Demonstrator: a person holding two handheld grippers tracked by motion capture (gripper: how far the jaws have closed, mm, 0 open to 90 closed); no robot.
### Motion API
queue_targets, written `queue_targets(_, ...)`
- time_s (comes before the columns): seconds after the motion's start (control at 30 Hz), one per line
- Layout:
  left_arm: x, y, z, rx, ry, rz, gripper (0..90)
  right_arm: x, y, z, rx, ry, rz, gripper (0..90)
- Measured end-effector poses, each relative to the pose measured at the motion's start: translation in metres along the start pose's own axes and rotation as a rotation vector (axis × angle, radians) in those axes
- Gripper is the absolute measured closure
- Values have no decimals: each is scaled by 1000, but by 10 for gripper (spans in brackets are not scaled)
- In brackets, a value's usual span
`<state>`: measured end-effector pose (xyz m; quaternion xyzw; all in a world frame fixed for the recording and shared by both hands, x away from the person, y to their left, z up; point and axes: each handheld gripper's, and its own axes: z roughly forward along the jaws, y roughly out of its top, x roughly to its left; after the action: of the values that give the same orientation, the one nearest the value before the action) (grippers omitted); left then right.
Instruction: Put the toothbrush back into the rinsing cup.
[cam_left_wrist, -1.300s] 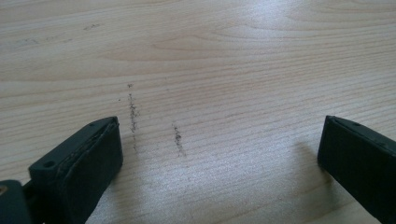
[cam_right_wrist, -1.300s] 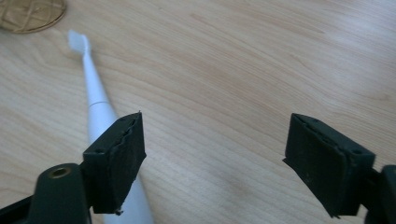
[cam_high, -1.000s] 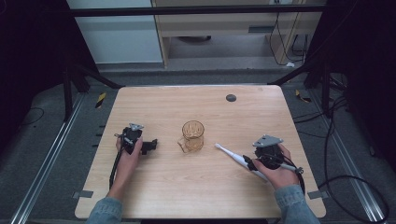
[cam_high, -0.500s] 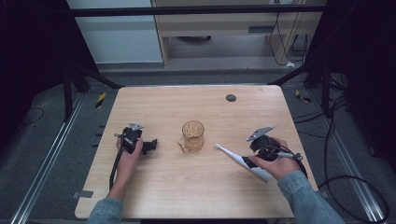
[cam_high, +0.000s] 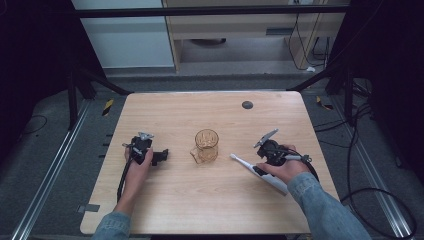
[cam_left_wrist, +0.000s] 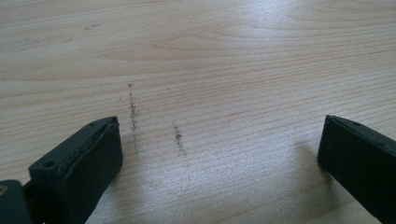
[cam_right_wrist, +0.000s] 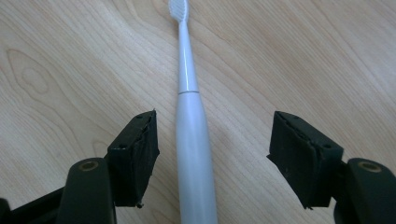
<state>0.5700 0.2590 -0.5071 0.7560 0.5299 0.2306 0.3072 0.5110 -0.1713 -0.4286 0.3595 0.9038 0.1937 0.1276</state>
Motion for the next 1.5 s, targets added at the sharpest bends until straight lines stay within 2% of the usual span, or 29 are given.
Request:
queue_targets(0.17, 0, 0, 0, 0, 0, 0, 0, 0, 6, 3, 13, 15, -11, 376)
queue_targets(0.2, 0, 0, 0, 0, 0, 0, 0, -1, 7, 5, 17, 24, -16, 416)
queue_targets(0.33, 0, 0, 0, 0, 0, 0, 0, 0, 8, 10, 37, 37, -7, 459)
queue_targets(0.47, 0, 0, 0, -1, 0, 0, 0, 0, 10, 22, 69, 49, -9, 498)
queue_targets(0.87, 0, 0, 0, -3, -1, -2, 0, 2, 12, 37, 96, 74, -19, 537)
queue_targets(1.0, 0, 0, 0, -3, -1, -2, 0, 2, 10, 39, 105, 78, -5, 549)
queue_targets(1.5, 0, 0, 0, -2, -2, -1, 0, 2, 9, 45, 131, 89, -9, 616)
